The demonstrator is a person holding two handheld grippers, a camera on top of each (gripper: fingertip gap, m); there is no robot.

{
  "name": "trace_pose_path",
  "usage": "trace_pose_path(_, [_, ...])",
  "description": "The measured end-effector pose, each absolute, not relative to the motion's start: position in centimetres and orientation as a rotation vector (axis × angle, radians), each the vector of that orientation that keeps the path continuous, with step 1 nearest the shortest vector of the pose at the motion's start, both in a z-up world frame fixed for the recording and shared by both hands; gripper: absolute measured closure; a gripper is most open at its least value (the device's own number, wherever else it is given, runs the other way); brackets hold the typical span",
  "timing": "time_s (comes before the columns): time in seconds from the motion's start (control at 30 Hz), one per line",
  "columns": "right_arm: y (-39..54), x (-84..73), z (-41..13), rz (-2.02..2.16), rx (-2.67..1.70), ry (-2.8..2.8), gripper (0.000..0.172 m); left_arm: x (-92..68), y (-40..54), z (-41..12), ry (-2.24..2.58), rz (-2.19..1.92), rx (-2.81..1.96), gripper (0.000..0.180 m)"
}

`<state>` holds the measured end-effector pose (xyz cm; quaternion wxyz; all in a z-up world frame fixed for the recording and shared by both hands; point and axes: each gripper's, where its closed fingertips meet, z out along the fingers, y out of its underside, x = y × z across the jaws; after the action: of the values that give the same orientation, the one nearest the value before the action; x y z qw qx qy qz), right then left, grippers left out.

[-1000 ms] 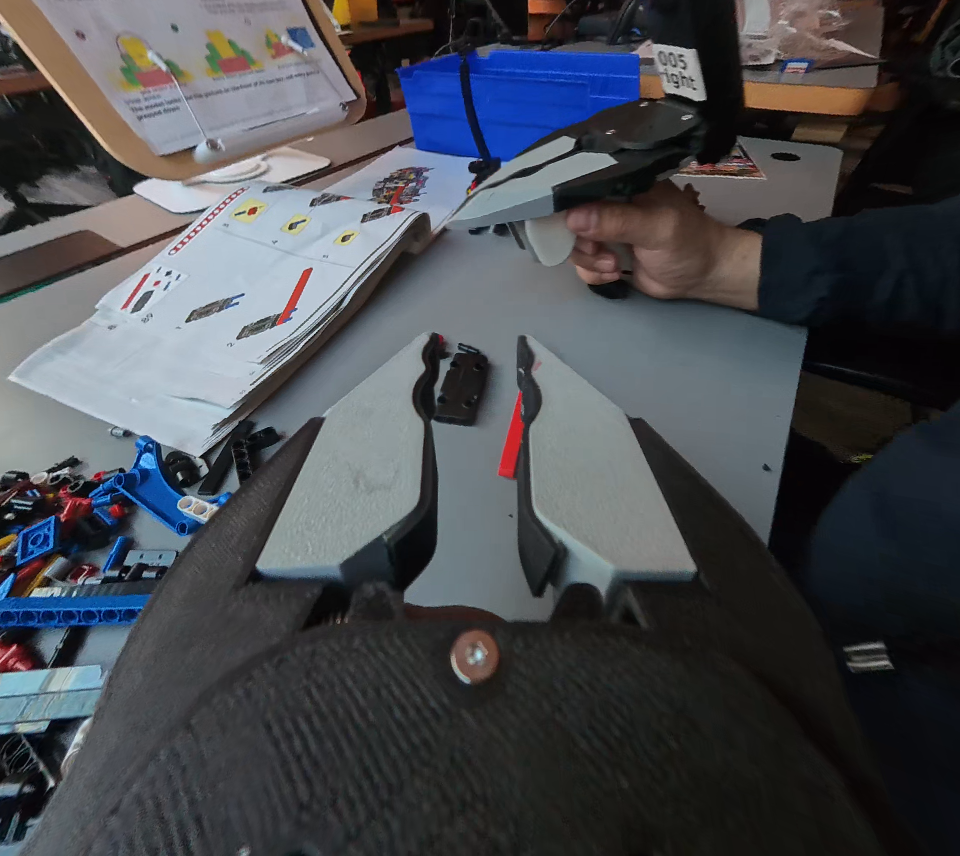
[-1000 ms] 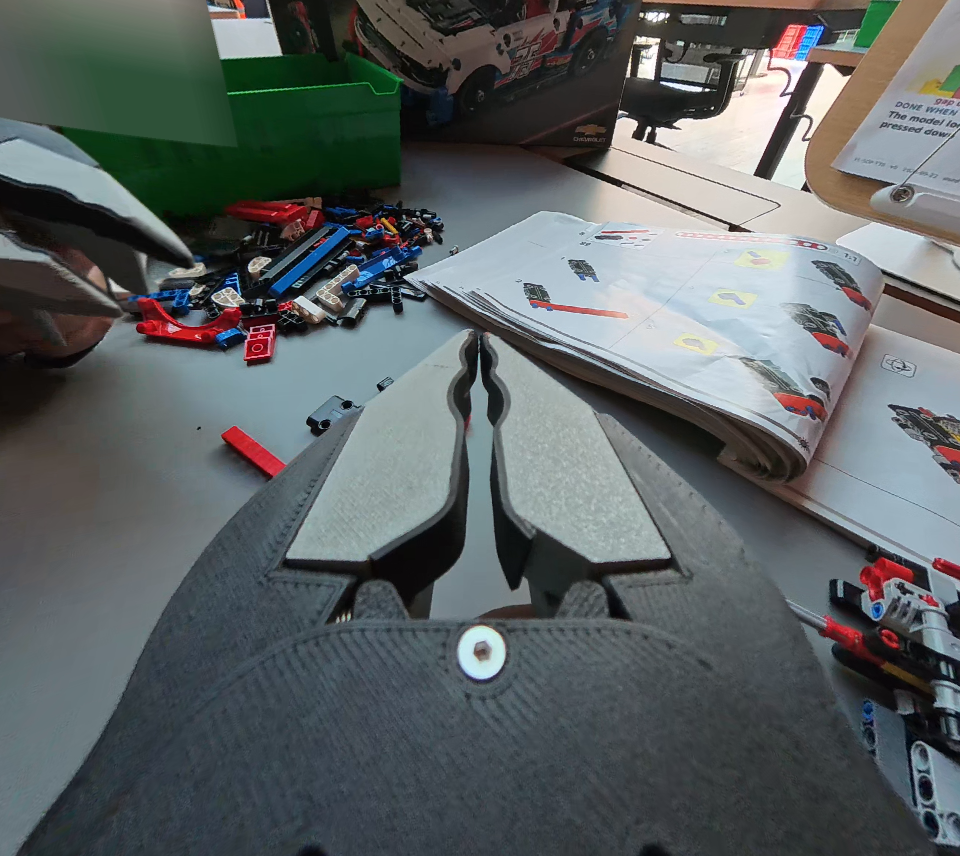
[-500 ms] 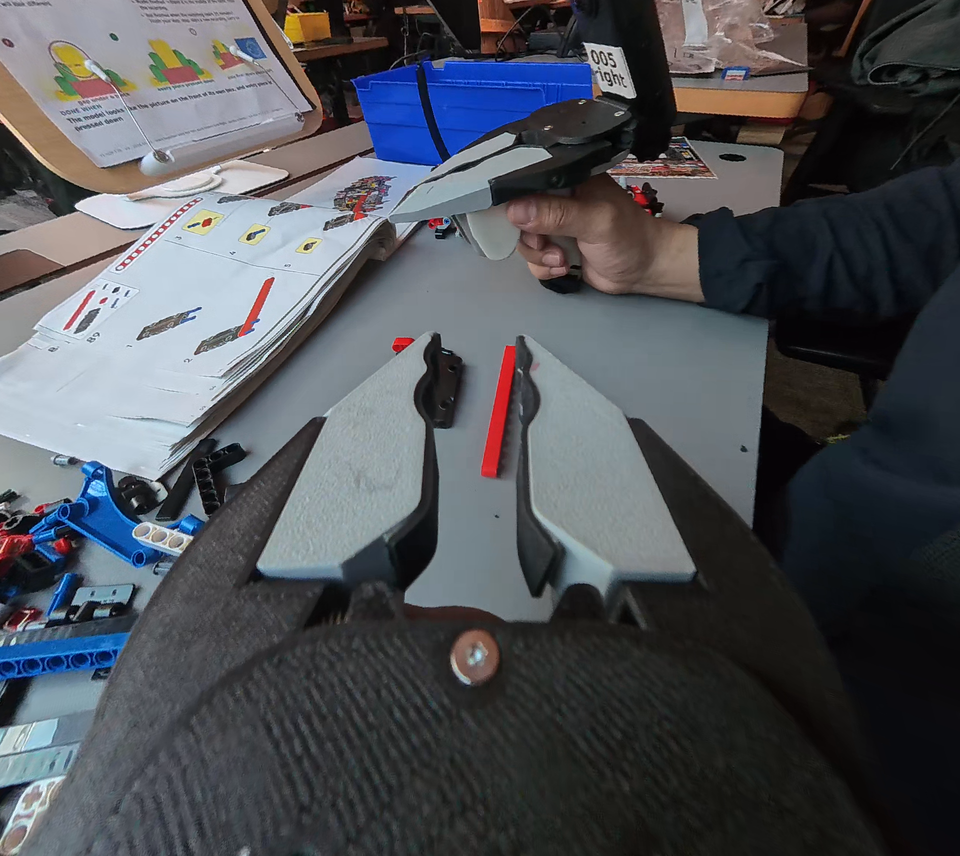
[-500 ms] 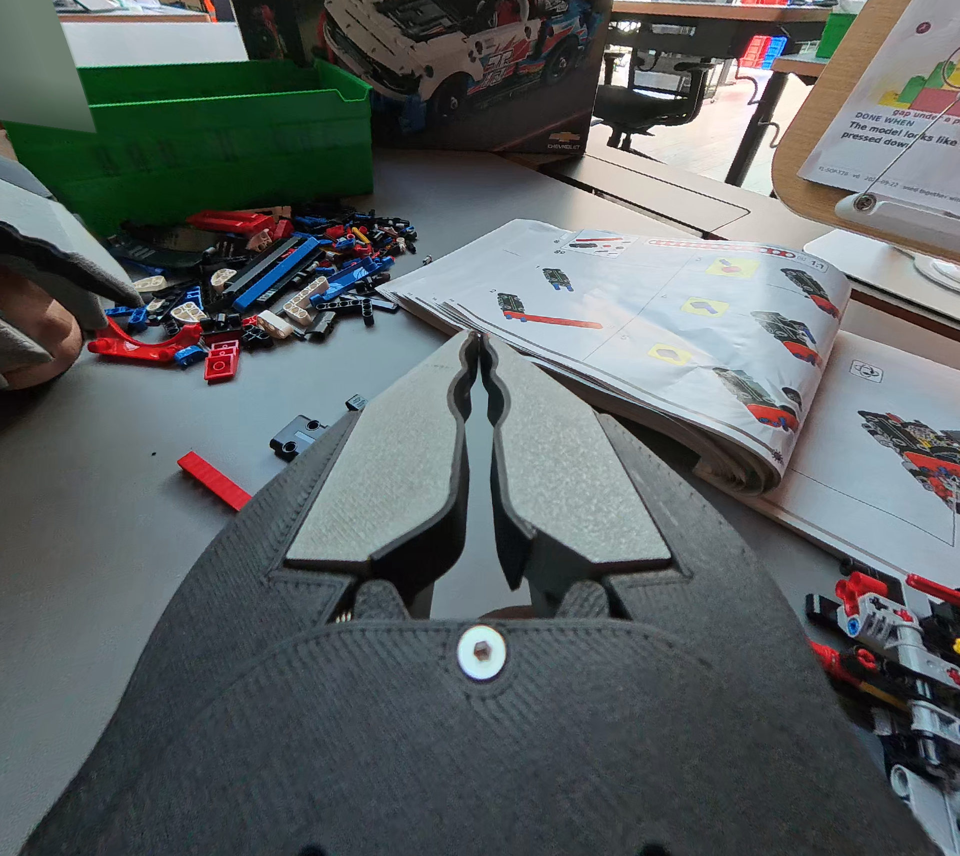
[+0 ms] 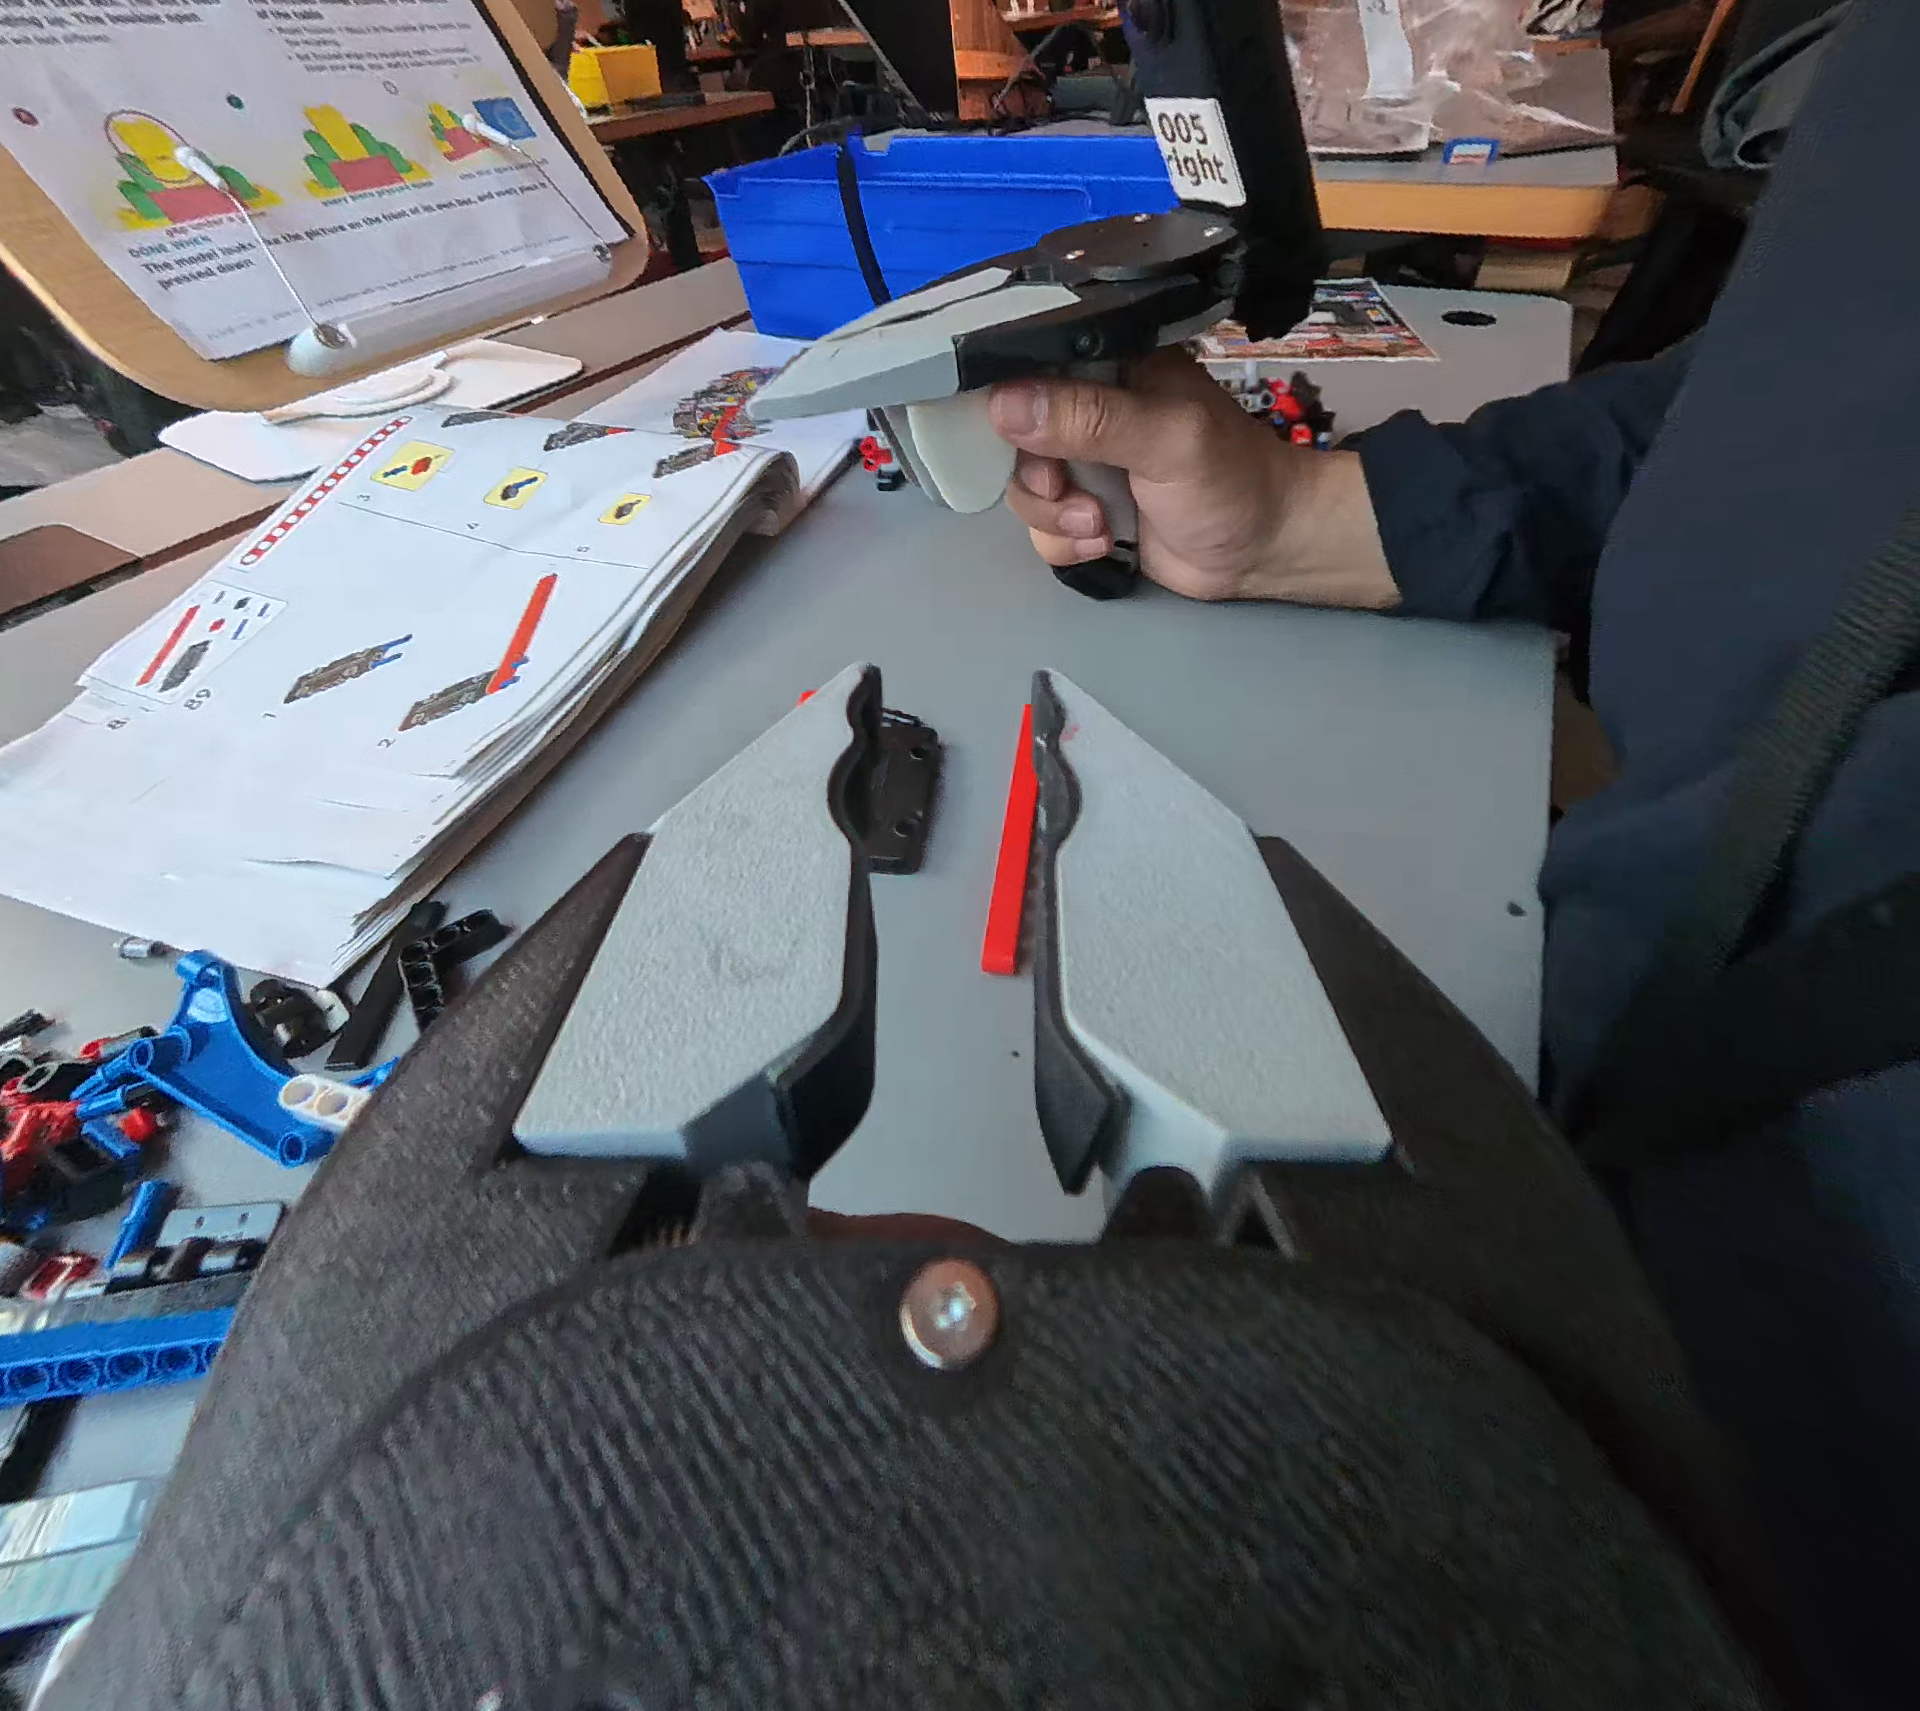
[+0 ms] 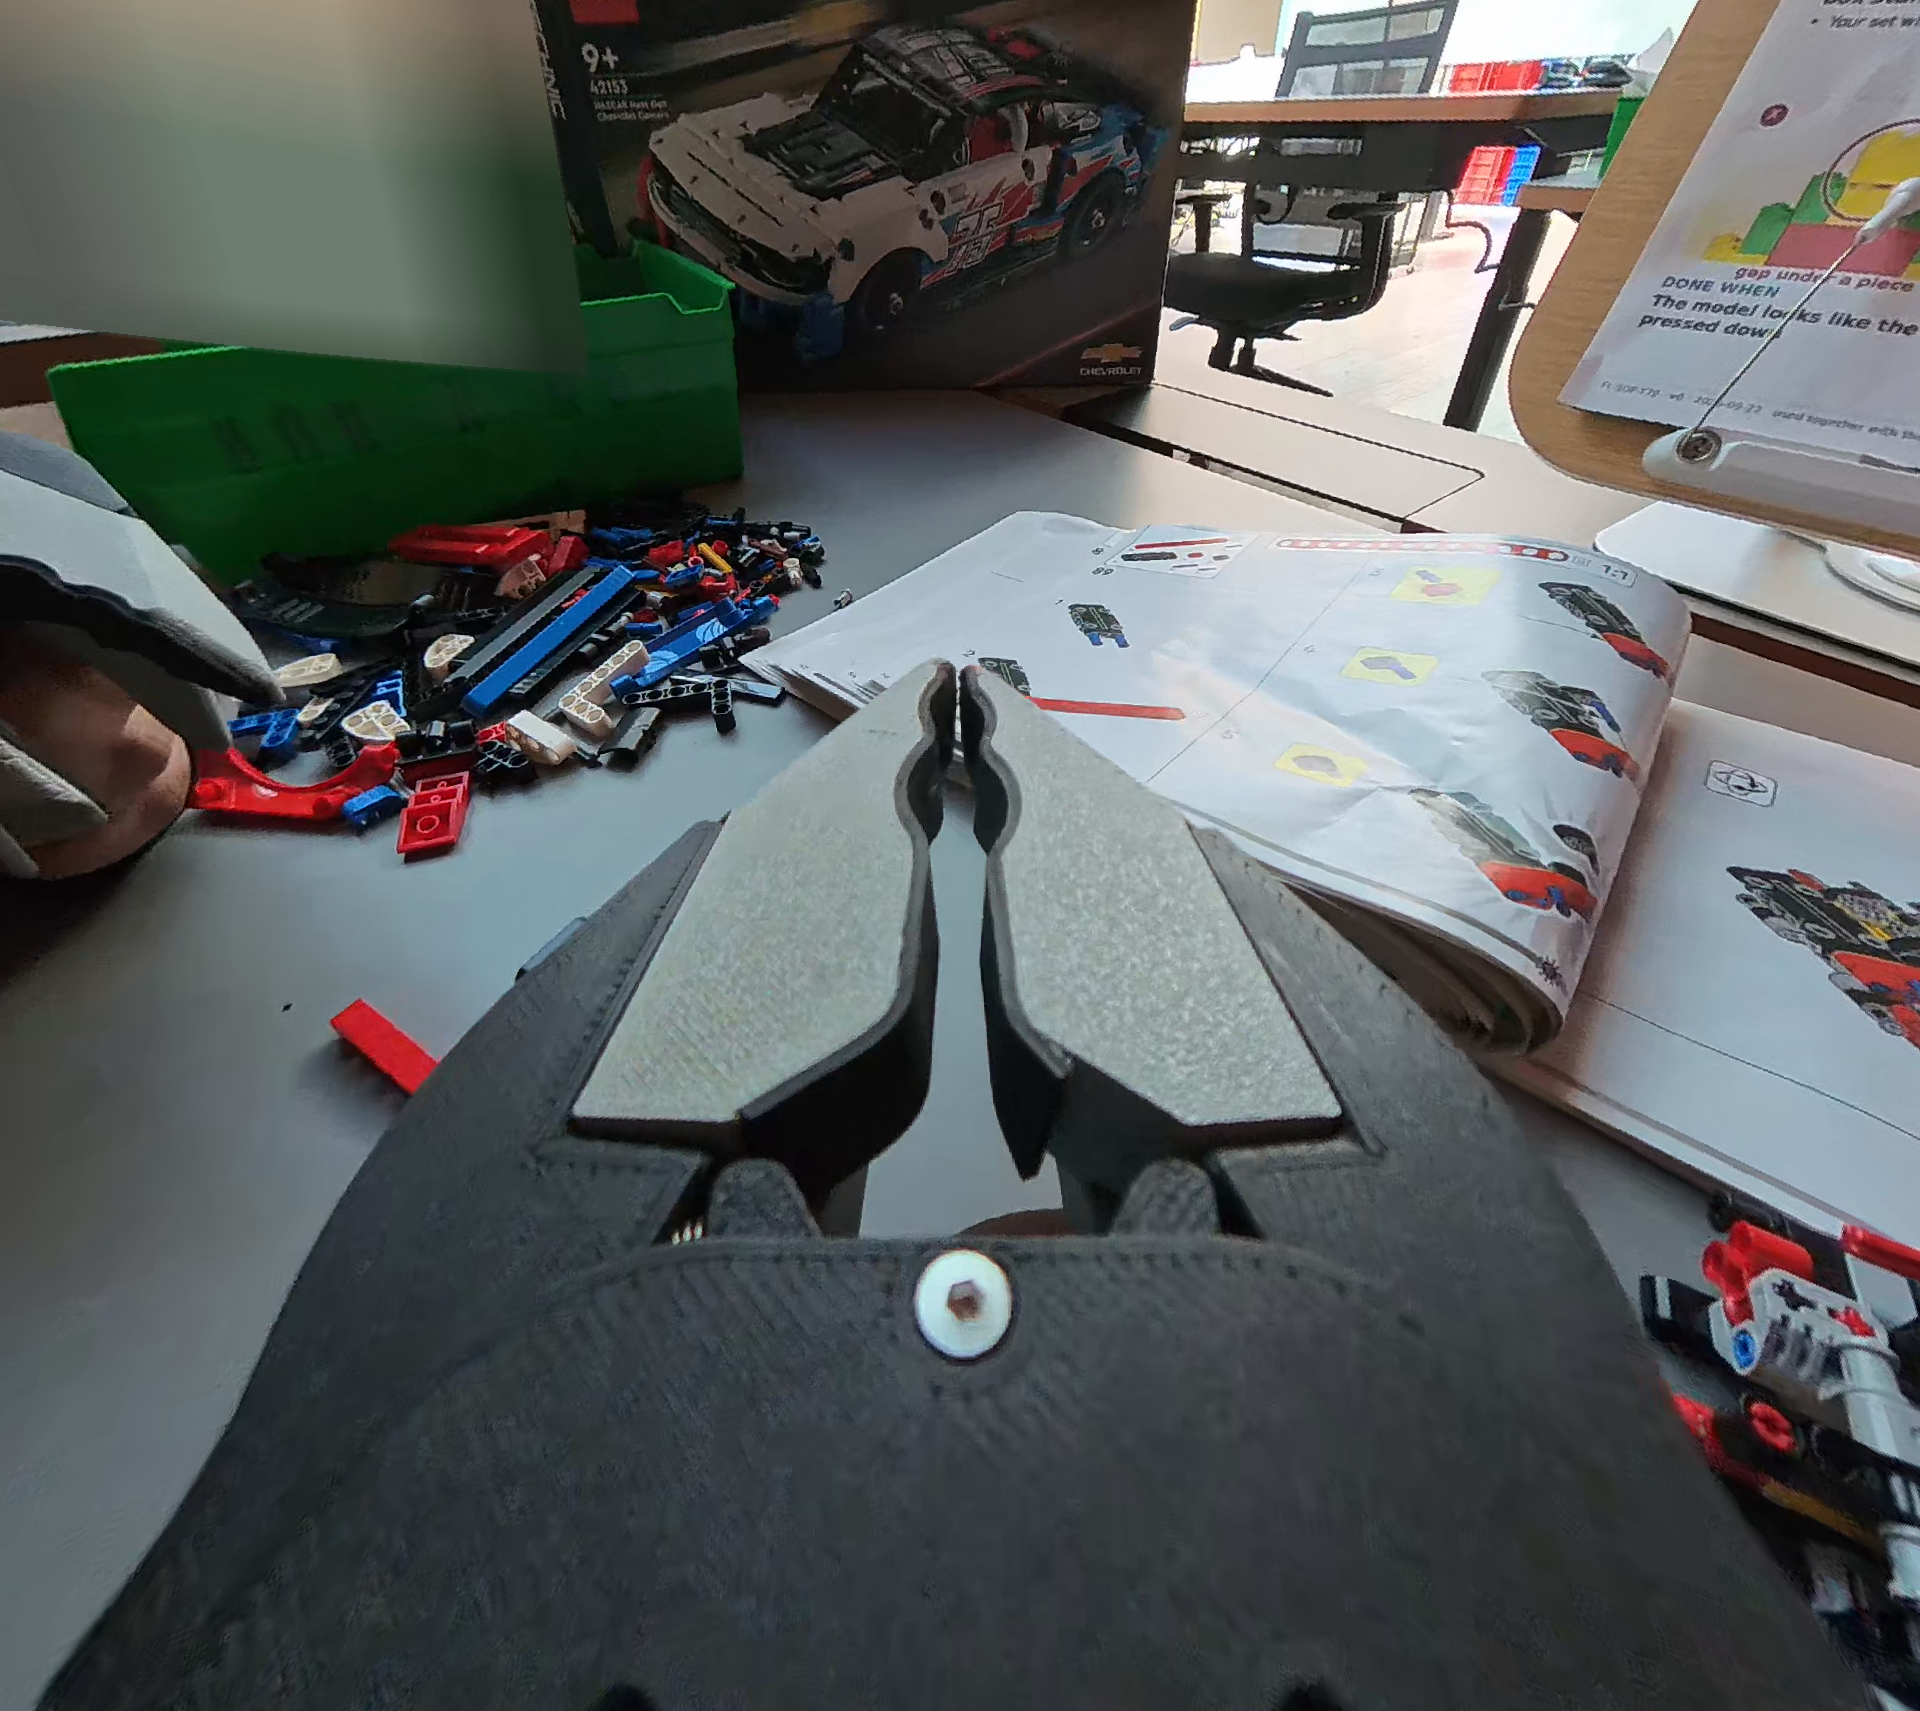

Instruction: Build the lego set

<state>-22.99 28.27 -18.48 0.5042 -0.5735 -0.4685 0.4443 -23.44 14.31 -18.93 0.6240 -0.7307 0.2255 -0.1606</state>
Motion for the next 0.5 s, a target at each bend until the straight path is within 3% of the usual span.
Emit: trace_pose_path(0.5, [27.7, -23.7, -18.58, 1.093, -1.364, -1.173, 0.172, -23.43, 14.61, -19.06, 0.505, -0.404, -1.693, 0.152])
